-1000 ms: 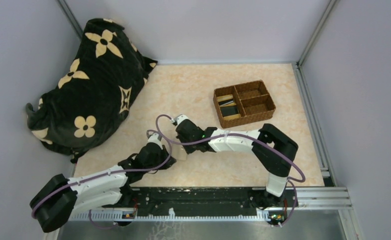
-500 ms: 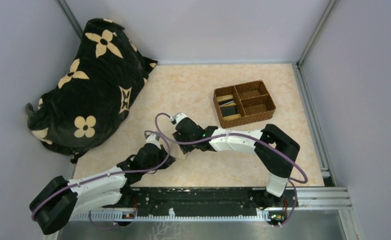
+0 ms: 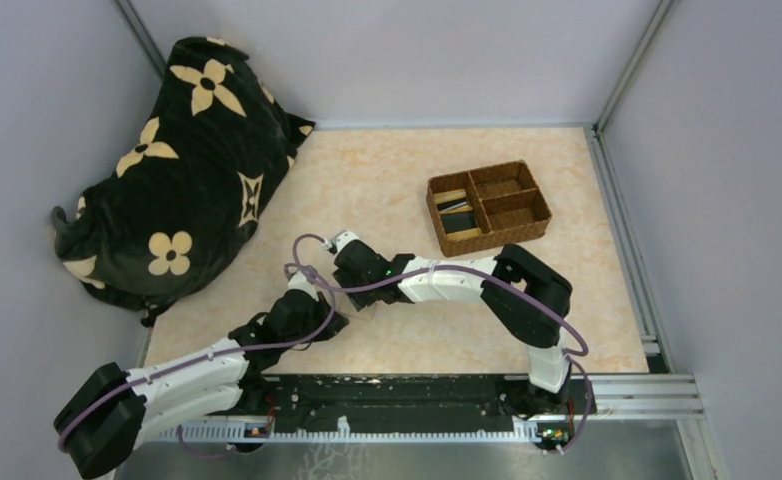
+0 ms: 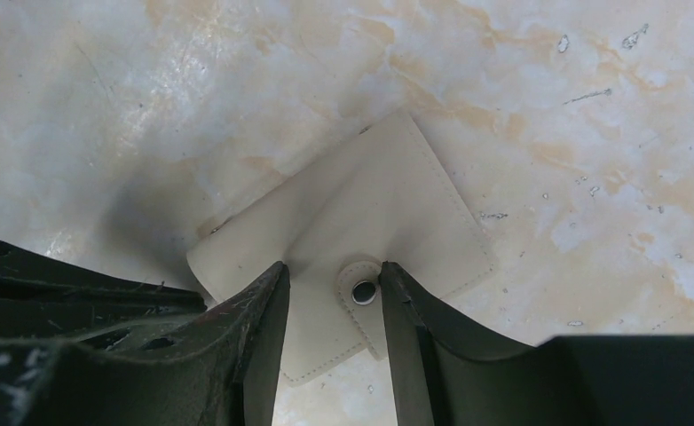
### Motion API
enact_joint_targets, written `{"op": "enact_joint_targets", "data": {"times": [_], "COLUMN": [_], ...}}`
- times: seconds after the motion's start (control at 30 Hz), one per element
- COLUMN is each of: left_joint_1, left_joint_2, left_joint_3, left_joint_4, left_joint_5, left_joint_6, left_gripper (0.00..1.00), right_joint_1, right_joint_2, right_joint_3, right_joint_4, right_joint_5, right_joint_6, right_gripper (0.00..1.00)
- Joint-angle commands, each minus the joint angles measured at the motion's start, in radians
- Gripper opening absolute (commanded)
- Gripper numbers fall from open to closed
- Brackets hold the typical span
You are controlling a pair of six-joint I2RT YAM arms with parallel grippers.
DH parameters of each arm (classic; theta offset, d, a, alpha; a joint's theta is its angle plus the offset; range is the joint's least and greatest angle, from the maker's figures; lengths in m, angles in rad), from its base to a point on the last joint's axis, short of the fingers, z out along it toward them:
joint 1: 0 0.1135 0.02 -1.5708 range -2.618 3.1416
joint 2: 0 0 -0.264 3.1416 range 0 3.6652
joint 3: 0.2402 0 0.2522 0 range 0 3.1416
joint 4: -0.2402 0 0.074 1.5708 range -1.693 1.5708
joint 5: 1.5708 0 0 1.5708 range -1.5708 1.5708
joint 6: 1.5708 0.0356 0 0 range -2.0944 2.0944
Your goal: Take the credit cards out of the card holder
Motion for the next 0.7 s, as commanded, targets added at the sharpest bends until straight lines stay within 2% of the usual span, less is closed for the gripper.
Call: {"op": "enact_joint_targets", "data": {"times": [0.0, 0.13, 0.27, 0.5, 0.67], "left_joint_1": [0.006, 0.006, 0.006, 0.006, 0.006], "left_joint_2": [-0.026, -0.024, -0.025, -0.044, -0.057], "left_joint_3": [-0.025, -0.025, -0.025, -0.029, -0.030], "left_joint_4": [-0.020, -0.018, -0.020, -0.047, -0.054], "left_joint_5": [-0.009, -0.007, -0.001, -0.009, -0.012], "left_joint_6": [-0.015, -0.016, -0.022, -0.026, -0.028], "left_gripper": [0.00, 0.00, 0.00, 0.00, 0.00], "right_joint_1": [0.011, 0.011, 0.011, 0.011, 0.008], "right_joint_2": [0.001, -0.009, 0.006, 0.029, 0.022], "right_joint_3": [0.019, 0.005, 0.009, -0.015, -0.021], "right_joint_4": [-0.044, -0.054, -0.090, -0.090, -0.080], "right_joint_5": [0.060, 0.088, 0.124, 0.083, 0.057], "right_joint_6": [-0.015, -0.031, -0.030, 0.015, 0.038], "right_gripper": [0.44, 0.46, 0.29, 0.02, 0.00]}}
